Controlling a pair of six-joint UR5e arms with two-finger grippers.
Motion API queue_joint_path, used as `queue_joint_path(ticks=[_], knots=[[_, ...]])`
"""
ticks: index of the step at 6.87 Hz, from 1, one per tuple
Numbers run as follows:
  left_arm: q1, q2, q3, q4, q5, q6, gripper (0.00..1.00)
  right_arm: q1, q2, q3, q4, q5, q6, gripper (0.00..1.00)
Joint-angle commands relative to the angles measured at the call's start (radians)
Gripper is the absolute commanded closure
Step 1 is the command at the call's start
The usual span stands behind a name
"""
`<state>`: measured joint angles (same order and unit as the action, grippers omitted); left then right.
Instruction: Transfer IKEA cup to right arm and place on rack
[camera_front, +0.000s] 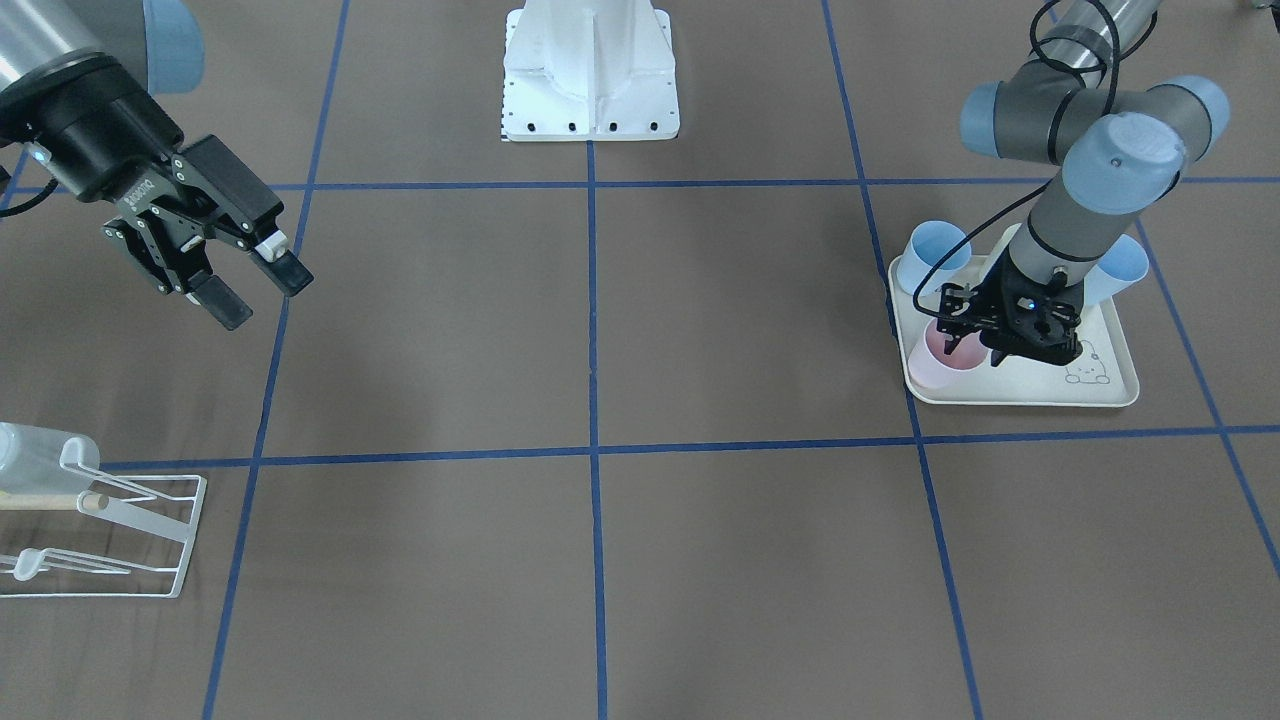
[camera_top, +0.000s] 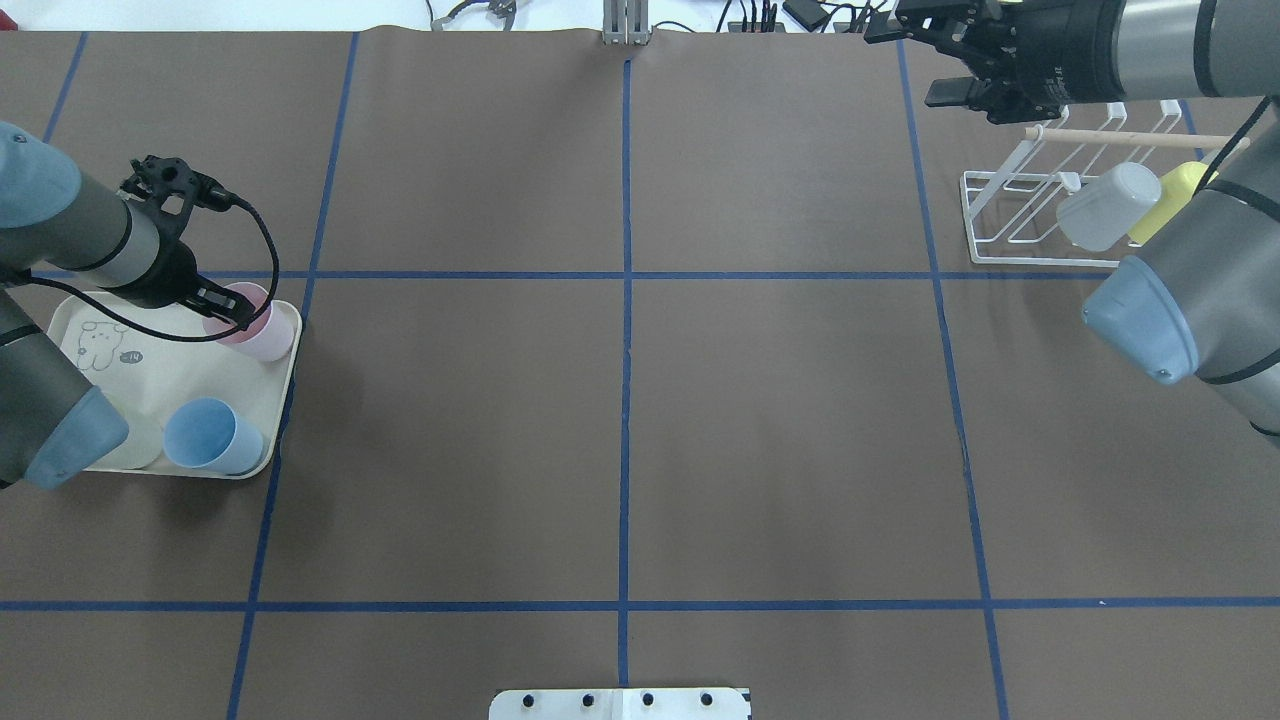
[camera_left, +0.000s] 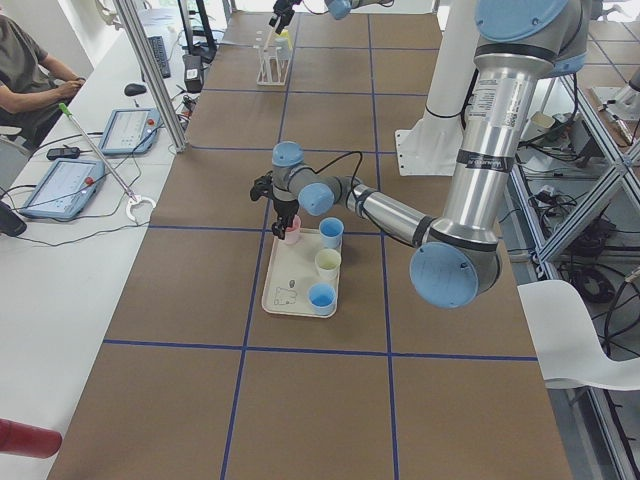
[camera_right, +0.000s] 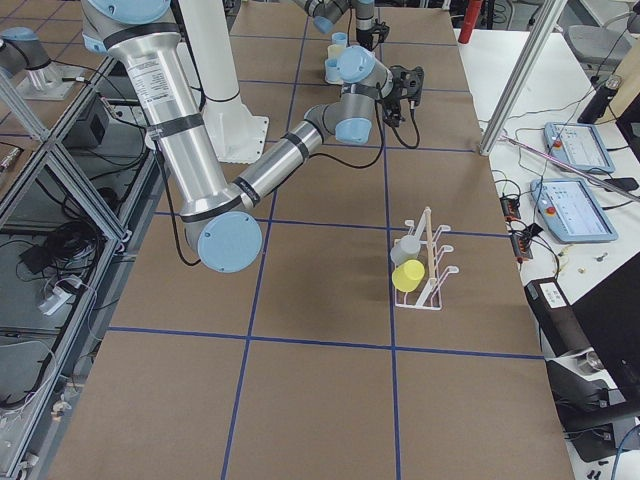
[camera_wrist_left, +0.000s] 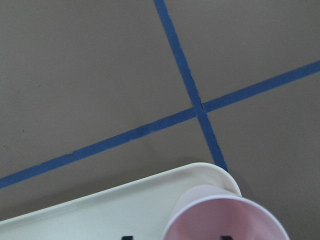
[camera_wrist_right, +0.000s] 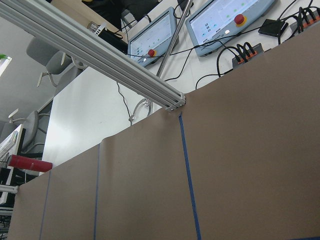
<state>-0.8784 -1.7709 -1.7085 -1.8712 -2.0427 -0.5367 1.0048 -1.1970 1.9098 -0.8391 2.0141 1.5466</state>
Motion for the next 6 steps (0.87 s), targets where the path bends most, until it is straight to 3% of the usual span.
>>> queue_joint_path(ticks=[1, 2, 6], knots=[[-0.004, 0.011, -0.012, -0.002, -0.001, 0.029, 0.95, 0.000, 0.004, 0.000, 0.000, 0.000, 0.001, 0.00], [-0.013, 0.016, -0.028, 0.003, -0.001, 0.029, 1.00, 0.002, 0.005, 0.002, 0.000, 0.000, 0.001, 0.00], [-0.224, 0.001, -0.123, 0.129, 0.001, -0.029, 1.00, 0.000, 0.036, 0.011, 0.002, 0.000, 0.056, 0.00]])
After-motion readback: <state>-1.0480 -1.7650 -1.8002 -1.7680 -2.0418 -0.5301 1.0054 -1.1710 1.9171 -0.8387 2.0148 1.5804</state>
